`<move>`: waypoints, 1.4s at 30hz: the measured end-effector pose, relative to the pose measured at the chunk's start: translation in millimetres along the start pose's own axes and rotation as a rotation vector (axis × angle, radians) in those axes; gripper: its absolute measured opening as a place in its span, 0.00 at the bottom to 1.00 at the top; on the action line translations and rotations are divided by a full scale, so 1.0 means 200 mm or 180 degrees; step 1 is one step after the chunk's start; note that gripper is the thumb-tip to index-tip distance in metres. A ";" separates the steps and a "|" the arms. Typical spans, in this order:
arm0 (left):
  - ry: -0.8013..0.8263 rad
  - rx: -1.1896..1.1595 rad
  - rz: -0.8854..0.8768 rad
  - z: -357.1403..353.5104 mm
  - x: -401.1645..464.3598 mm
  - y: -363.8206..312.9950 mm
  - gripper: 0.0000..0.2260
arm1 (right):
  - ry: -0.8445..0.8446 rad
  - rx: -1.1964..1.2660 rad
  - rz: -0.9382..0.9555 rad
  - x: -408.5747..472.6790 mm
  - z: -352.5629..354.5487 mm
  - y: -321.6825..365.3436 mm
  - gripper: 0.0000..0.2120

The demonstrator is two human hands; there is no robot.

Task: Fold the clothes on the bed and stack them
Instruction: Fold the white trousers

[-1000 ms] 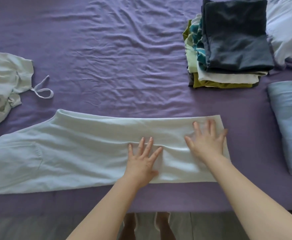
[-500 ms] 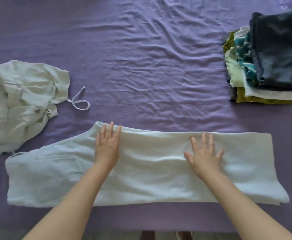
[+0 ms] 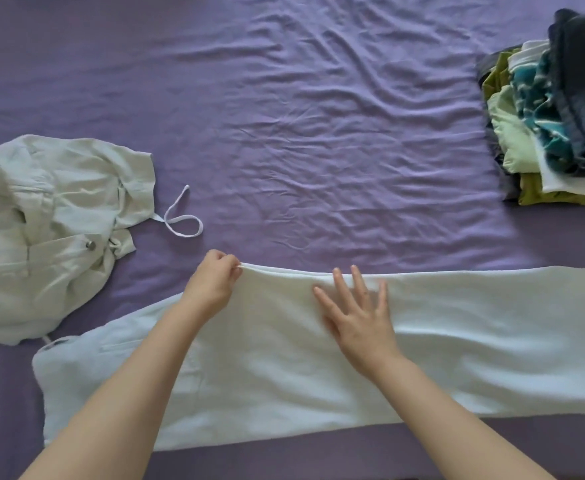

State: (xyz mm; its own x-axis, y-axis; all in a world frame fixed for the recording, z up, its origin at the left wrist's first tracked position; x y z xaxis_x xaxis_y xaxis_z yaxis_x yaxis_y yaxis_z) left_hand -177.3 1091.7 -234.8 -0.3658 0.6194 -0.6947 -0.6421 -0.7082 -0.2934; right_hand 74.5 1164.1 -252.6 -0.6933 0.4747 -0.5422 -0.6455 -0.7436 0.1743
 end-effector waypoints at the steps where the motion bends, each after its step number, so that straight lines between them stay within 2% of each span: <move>1: -0.0004 0.0287 0.0138 0.02 0.04 0.00 0.12 | 0.0081 0.0108 -0.0175 0.01 -0.03 -0.02 0.25; 4: -0.0357 0.0916 0.0552 0.00 0.09 -0.09 0.11 | 0.0377 0.0254 -0.0651 0.08 -0.09 -0.14 0.29; 6: -0.0941 0.0689 0.0530 -0.08 0.01 -0.18 0.12 | 0.0395 0.0209 -0.0623 0.09 -0.06 -0.16 0.29; 8: -0.1352 0.0360 0.0197 -0.21 -0.13 -0.26 0.13 | 0.0265 0.0106 -0.0543 0.05 -0.04 -0.14 0.29; 10: -0.1113 0.0310 -0.0255 -0.39 -0.25 -0.32 0.21 | 0.0446 -0.0055 -0.0539 -0.01 -0.08 -0.17 0.31; 13: 0.0020 0.0750 -0.0352 -0.66 -0.28 -0.34 0.42 | 0.0900 -0.0120 -0.0597 0.02 -0.10 -0.28 0.36; 16: 0.0348 0.1105 -0.0407 -0.72 -0.24 -0.30 0.48 | 0.0987 -0.0056 -0.0680 0.06 -0.05 -0.29 0.42; 19: 0.0415 0.1223 -0.0394 -0.72 -0.29 -0.27 0.51 | 0.0795 0.0033 -0.0625 -0.08 -0.11 -0.24 0.39; 21: 0.0395 0.1268 -0.0367 -0.77 -0.39 -0.24 0.48 | 0.0604 0.0041 -0.0477 -0.26 -0.16 -0.25 0.36; 25: 0.0045 0.1068 -0.0336 -0.82 -0.66 -0.18 0.36 | 0.0319 -0.0189 -0.0474 -0.55 -0.22 -0.36 0.31; 27: -0.0311 0.0738 -0.0394 -0.85 -0.76 -0.14 0.29 | 0.0080 -0.0043 -0.0372 -0.59 -0.23 -0.32 0.27; 29: -0.0422 0.0246 -0.0320 -0.87 -0.82 -0.10 0.21 | 0.0089 0.0141 0.0037 -0.59 -0.23 -0.21 0.23; 31: -0.0281 0.0022 -0.0266 -0.88 -0.85 -0.08 0.15 | 0.0329 0.0411 0.0384 -0.59 -0.25 -0.08 0.18; 34: 0.0044 0.0178 -0.0229 -0.87 -0.83 -0.08 0.12 | 0.0724 0.0599 0.0223 -0.56 -0.32 -0.01 0.18; 37: -0.0024 0.0261 -0.0253 -0.84 -0.80 -0.06 0.05 | 0.0690 0.0546 0.0222 -0.57 -0.33 -0.02 0.11; 39: 0.0082 0.0261 -0.0326 -0.82 -0.79 -0.05 0.06 | 0.0383 0.0702 0.0296 -0.59 -0.30 -0.03 0.05; 40: 0.0222 0.0310 -0.0350 -0.82 -0.79 -0.03 0.08 | 0.0281 0.0755 0.0301 -0.60 -0.30 -0.04 0.07; 42: 0.0499 0.0552 -0.0363 -0.81 -0.79 -0.01 0.10 | 0.0422 0.0687 0.0302 -0.62 -0.29 -0.06 0.10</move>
State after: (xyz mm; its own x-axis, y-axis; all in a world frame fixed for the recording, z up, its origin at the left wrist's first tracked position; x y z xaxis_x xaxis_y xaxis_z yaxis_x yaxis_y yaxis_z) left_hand -9.1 941.1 -231.4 -0.1843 0.6222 -0.7608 -0.7841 -0.5598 -0.2679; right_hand 186.8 1085.8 -235.7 -0.7150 0.3313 -0.6156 -0.6429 -0.6575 0.3929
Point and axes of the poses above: each hand's wrist, its own x-axis towards the middle knuckle, its own z-axis out of the back of the hand, y = z × x, the point moved 2 cm from there along x, towards the middle knuckle, and after that the axes turned 14 degrees about y, right-handed, at the moved point
